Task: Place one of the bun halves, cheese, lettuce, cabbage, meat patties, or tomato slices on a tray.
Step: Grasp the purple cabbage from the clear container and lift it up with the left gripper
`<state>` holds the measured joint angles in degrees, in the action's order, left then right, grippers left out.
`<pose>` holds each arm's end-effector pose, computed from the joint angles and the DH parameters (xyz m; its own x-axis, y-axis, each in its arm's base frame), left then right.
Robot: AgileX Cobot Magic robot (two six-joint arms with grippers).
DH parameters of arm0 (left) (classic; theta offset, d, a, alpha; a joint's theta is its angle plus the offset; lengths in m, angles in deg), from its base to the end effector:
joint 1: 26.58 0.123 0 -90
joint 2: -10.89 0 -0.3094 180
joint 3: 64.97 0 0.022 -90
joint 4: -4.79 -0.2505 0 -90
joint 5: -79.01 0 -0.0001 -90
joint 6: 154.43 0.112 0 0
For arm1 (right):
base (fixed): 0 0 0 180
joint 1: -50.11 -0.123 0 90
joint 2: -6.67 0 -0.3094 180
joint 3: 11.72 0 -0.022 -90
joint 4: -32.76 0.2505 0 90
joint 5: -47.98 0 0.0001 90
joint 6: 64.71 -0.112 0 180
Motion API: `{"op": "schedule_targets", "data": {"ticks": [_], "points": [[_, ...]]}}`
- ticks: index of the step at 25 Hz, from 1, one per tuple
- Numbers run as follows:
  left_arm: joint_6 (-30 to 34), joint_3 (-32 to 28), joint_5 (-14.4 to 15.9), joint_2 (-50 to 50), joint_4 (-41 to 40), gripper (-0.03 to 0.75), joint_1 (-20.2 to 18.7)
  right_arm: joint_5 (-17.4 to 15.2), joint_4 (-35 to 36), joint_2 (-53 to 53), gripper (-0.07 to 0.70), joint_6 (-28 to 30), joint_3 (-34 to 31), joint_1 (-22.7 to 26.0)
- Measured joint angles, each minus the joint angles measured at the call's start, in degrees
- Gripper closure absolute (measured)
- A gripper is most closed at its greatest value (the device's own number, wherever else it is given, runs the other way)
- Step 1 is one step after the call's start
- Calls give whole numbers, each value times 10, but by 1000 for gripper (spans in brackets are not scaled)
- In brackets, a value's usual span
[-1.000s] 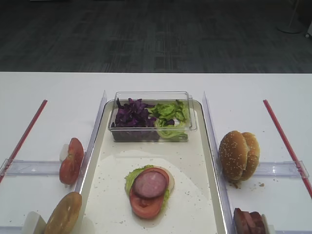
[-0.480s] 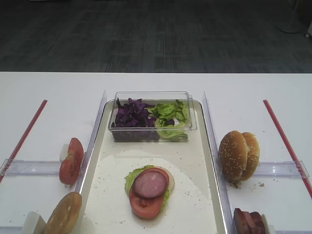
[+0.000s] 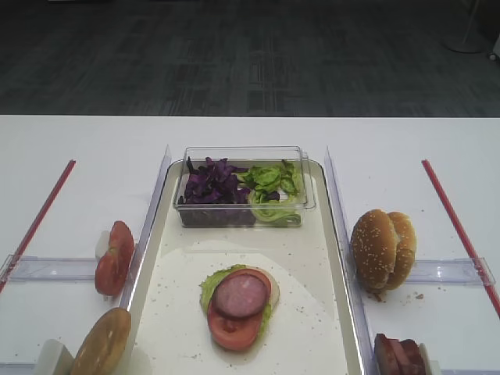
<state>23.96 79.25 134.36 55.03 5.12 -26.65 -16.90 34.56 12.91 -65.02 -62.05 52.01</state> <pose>0.0995 -0.0007 0.3243 -0.7102 -0.0305 -0.7033 -0.0177 0.9995 -0.0254 -0.0150 0.0037 0.2545 -0.5210 0.0360 -0.8528 0.0187 0.9994 0.0308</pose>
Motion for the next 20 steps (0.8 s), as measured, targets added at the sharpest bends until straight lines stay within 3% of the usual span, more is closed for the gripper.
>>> {"op": "schedule_targets", "data": {"ticks": [11,20], "points": [[29,124,-35,280,19,158,0,0,0,0,61,3,0,0],[78,237,-40,453,65,179,0,0,0,0,61,0,0,0]]}}
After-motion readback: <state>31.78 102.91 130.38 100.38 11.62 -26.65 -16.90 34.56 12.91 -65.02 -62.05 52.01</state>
